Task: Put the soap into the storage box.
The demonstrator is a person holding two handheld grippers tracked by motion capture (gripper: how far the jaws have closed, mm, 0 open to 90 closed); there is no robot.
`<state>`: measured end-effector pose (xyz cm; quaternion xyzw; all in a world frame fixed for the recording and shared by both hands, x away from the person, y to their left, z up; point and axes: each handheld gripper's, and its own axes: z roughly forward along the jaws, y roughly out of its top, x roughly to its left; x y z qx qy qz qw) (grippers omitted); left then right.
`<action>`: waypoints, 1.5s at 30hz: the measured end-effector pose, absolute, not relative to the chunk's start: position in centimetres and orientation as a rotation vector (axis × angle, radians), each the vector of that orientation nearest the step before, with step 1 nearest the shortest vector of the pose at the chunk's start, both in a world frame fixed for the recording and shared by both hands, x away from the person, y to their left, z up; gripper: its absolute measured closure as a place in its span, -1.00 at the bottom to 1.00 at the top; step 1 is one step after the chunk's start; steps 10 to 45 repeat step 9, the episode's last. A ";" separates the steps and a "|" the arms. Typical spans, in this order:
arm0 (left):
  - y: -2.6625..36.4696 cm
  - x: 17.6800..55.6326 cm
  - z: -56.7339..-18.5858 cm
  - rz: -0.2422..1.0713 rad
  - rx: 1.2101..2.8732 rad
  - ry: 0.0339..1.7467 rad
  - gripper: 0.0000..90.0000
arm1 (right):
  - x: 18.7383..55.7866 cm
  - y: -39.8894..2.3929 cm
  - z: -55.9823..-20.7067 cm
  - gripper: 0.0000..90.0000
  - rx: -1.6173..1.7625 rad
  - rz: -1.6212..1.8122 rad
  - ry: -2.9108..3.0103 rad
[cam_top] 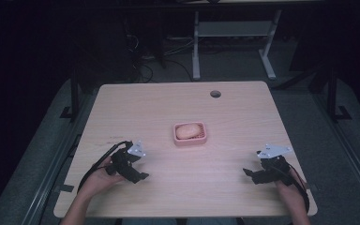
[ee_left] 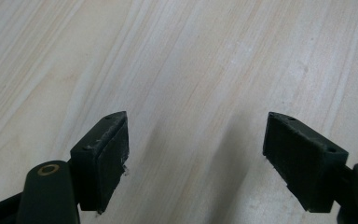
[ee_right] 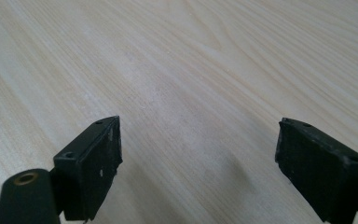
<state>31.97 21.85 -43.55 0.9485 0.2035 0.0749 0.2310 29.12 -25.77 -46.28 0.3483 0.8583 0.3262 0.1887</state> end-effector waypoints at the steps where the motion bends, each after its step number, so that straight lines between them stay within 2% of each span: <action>1: 22.0 31.8 -43.6 0.207 2.604 0.563 -0.51 | 29.1 -25.8 -46.3 -0.69 0.976 0.916 2.416; 7: 22.5 31.3 -43.8 0.237 2.606 0.568 -0.51 | 29.1 -25.6 -46.2 -0.69 0.956 0.915 2.421; 45: 22.5 31.2 -43.9 0.235 2.606 0.574 -0.51 | 29.1 -25.6 -46.2 -0.69 0.956 0.915 2.423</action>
